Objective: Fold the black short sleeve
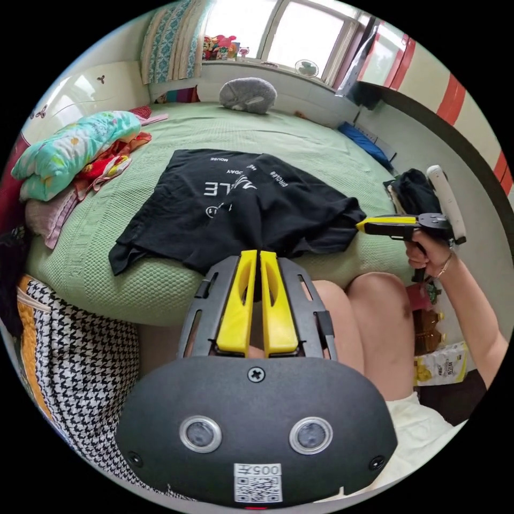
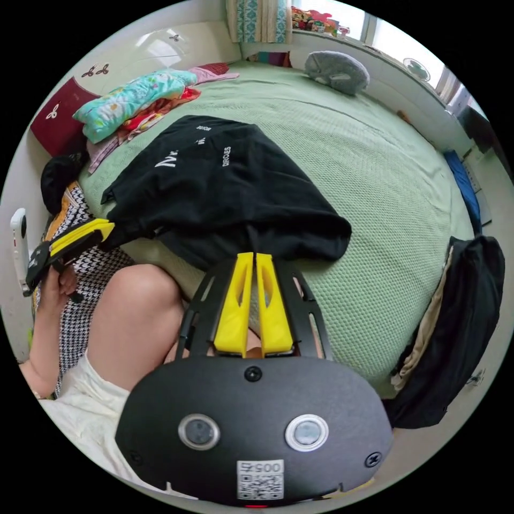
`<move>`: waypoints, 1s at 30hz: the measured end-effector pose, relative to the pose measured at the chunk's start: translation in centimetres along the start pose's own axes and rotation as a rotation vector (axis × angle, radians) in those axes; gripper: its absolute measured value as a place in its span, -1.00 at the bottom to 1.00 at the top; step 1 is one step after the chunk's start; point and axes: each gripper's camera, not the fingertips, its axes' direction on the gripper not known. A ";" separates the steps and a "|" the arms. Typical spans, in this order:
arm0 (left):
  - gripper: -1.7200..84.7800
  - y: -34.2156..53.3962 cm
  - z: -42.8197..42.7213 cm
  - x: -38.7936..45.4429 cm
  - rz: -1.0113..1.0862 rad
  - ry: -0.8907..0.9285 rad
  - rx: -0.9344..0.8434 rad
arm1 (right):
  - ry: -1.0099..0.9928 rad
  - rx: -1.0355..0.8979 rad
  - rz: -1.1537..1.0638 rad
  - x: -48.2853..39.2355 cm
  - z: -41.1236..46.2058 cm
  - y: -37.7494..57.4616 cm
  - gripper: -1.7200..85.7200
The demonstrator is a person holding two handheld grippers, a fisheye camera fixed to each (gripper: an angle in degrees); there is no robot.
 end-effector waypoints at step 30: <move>-0.94 -1.3 -9.5 5.8 0.072 0.199 0.047 | -0.053 0.336 -0.253 -18.9 -8.6 19.3 -0.67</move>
